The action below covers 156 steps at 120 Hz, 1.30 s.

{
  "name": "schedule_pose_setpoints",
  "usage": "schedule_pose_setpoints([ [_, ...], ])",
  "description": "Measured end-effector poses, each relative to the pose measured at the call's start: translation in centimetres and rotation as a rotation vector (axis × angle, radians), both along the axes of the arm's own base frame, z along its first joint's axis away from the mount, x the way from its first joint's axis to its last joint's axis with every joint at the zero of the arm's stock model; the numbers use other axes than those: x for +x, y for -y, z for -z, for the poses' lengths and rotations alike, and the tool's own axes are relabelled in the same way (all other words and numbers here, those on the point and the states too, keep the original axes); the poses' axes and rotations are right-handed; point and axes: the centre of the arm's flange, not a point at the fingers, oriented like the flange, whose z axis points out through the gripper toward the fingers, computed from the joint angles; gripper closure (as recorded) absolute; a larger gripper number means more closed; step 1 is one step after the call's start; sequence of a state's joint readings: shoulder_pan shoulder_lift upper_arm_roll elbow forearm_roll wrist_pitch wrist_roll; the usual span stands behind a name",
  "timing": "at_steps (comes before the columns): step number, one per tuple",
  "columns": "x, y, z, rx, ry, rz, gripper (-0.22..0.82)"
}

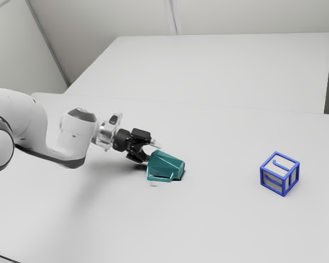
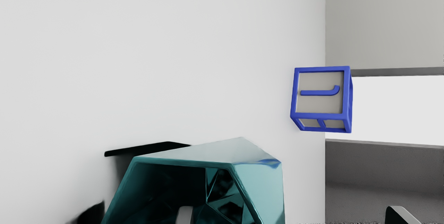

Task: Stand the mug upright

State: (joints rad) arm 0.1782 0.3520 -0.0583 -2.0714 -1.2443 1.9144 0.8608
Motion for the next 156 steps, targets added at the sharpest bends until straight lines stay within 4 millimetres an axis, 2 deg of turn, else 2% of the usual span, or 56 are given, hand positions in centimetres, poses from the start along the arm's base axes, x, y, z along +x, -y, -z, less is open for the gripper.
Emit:
schedule_pose_setpoints([
  [18,-0.3,1.0,0.1,-0.006,-0.022,0.007,0.0],
  [26,-0.3,1.1,0.1,-0.007,-0.028,0.005,0.03],
  [37,-0.3,1.2,0.1,-0.008,-0.037,0.003,0.18],
  [56,-0.5,1.7,0.3,-0.013,-0.06,0.003,0.5],
  [71,-0.6,1.8,0.4,-0.015,-0.074,-0.001,0.65],
  [85,-0.6,1.8,0.5,-0.015,-0.085,-0.006,0.71],
  [109,-0.5,1.8,0.2,-0.013,-0.094,-0.012,0.74],
  [133,0.0,2.3,-4.2,-0.009,-0.034,-0.005,0.77],
  [144,0.4,2.9,-6.9,0.007,0.004,0.014,0.77],
  [149,1.2,2.9,-8.7,0.055,0.034,0.047,0.77],
  [156,2.6,2.3,-12.6,0.182,0.098,0.117,0.77],
])
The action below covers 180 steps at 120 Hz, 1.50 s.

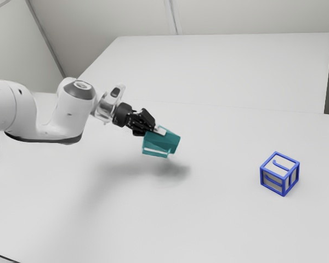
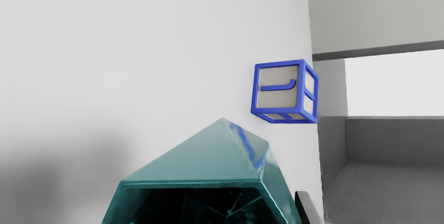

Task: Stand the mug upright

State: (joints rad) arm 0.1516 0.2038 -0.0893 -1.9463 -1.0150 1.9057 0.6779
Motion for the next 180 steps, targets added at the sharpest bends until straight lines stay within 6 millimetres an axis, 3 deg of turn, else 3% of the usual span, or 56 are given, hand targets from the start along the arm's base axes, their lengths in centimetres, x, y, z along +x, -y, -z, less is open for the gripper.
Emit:
schedule_pose_setpoints([
  [5,0.7,-0.5,-2.6,0.113,0.039,0.049,0.77],
  [10,1.1,-1.0,-4.0,0.222,0.052,0.086,0.77],
  [21,1.4,-2.0,-4.7,0.443,0.035,0.149,0.77],
  [33,1.6,-1.3,-4.8,0.681,0.019,0.22,0.77],
  [58,3.3,-1.7,-0.3,0.908,-0.014,0.184,0.77],
  [104,3.9,-1.4,3.5,0.948,-0.026,0.01,0.77],
  [128,3.7,-1.3,4.3,0.937,-0.056,-0.044,0.37],
  [145,3.7,-1.3,4.3,0.933,-0.068,-0.074,0.19],
  [153,4.0,-1.3,2.6,0.934,-0.049,-0.096,0.14],
  [161,4.6,-1.3,-1.2,0.935,-0.011,-0.124,0.1],
  [174,5.0,-1.1,-10.6,0.934,0.058,-0.171,0.06],
  [180,4.5,0.1,-15.1,0.929,0.082,-0.173,0.05],
])
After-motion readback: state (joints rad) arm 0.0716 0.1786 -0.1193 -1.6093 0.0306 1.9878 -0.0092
